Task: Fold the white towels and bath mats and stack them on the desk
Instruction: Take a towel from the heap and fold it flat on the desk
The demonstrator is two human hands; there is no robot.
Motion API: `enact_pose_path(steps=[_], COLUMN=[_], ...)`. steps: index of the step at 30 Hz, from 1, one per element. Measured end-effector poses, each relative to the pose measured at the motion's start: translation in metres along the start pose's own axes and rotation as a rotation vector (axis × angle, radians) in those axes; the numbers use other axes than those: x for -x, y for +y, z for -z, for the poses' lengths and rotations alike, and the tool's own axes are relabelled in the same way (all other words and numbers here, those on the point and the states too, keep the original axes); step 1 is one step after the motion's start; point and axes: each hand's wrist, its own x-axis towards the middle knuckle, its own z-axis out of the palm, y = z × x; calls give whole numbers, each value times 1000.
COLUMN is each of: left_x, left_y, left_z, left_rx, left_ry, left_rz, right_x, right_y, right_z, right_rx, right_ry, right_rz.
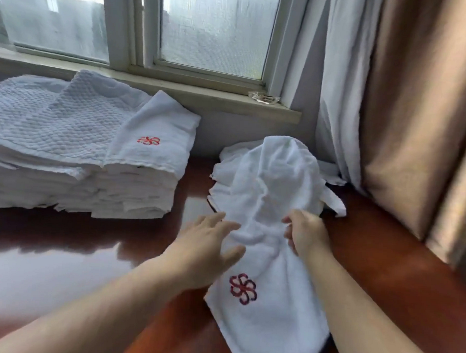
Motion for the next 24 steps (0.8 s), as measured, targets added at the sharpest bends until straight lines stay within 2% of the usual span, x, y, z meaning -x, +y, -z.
enact_pose_path(steps=[2,6,11,16,19,21,24], left_x=[-3,-20,-40,-45,-48,-51,-54], left_y=[4,-7,-32,-52,-59,-59,-58], left_z=[-24,-39,-31,-19,-16,-15,-16], left_rx=[-8,-75,-21,187,328,389,426], left_ry=[-100,-65,-47,161,192,200,232], left_rz=[-32,-23,4,11,17,24,86], right_x=[9,-10,-41,-34,-33,-36,-43], right_y=[27,29,8,11,7,6,9], right_z=[-3,-14,-37,-58,-56,-50,-39], right_rx=[8,-98,-54,70,107,178,262], right_ry=[-40,-82,-274,-170,-144,-33,70], right_rz=[2,-18,-158,91,190,229,180])
